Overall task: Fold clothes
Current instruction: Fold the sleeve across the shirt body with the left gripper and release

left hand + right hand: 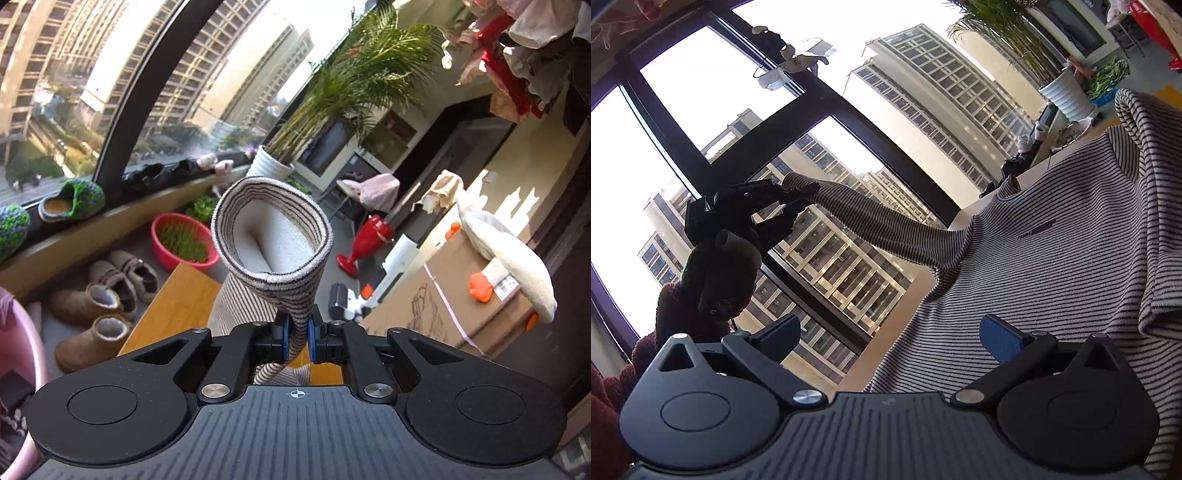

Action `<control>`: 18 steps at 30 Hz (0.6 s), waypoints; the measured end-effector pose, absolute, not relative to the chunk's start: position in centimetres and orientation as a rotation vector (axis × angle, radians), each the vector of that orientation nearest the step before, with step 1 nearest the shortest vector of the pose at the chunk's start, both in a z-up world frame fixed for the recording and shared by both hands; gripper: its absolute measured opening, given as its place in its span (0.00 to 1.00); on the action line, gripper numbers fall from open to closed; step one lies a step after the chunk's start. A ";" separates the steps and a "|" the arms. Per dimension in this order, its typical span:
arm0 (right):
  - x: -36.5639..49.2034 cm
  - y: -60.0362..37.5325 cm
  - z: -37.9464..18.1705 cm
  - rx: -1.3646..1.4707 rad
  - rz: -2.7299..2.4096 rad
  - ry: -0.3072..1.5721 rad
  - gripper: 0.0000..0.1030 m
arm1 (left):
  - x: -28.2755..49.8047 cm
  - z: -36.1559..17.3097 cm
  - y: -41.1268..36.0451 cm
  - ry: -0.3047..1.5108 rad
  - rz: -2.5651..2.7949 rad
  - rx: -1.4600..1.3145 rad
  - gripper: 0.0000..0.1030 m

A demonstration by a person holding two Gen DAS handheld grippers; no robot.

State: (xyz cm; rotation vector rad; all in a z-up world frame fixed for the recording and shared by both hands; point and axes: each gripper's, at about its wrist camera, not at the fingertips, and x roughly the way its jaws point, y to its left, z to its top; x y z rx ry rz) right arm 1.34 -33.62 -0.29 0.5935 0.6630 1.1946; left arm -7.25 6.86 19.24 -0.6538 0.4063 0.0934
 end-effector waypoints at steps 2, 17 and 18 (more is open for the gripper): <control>1.2 -33.7 -0.2 0.593 1.194 0.658 1.00 | -6.7 19.6 5.1 0.418 0.052 -0.636 0.10; 1.0 -34.0 0.0 0.589 1.192 0.643 1.00 | -0.7 18.6 -5.9 0.549 -0.167 -0.570 0.10; 1.0 -34.0 0.0 0.590 1.189 0.645 1.00 | -0.2 18.4 -6.7 0.558 -0.180 -0.564 0.10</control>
